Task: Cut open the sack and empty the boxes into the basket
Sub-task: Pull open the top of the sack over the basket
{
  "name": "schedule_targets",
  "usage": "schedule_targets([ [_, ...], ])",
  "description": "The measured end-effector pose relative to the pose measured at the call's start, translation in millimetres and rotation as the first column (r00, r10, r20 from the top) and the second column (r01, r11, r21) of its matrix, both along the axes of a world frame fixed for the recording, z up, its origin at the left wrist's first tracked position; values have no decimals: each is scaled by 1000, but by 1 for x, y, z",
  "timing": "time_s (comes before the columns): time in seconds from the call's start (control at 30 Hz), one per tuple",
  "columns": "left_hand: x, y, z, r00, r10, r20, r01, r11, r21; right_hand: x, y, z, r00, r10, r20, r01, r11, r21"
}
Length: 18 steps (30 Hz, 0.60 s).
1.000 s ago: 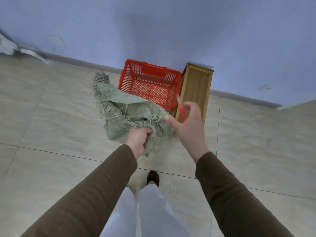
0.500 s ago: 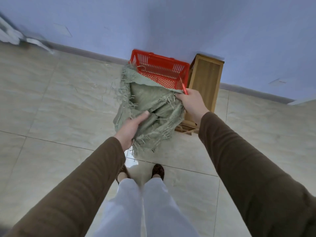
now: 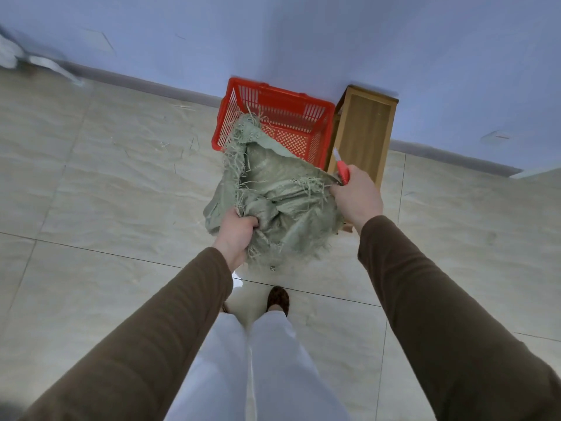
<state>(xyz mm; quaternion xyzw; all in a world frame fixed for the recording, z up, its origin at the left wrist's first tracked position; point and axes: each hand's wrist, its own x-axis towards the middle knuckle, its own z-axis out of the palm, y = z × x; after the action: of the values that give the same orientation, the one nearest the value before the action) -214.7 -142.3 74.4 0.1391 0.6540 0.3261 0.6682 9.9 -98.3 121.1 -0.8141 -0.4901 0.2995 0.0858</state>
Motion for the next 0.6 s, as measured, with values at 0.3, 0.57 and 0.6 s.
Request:
schedule_targets([
  [0.3, 16, -4, -7, 978, 58, 199, -22, 983, -181, -76, -19, -34, 931, 360, -51, -364, 925, -113],
  [0.57, -3, 3, -23, 991, 45, 129, -33, 995, -97, -47, 15, -42, 988, 138, -68, -134, 989, 65],
  [0.6, -3, 4, -24, 990, 35, 140, -24, 997, -79, -40, 17, -44, 992, 108, -67, -106, 994, 28],
])
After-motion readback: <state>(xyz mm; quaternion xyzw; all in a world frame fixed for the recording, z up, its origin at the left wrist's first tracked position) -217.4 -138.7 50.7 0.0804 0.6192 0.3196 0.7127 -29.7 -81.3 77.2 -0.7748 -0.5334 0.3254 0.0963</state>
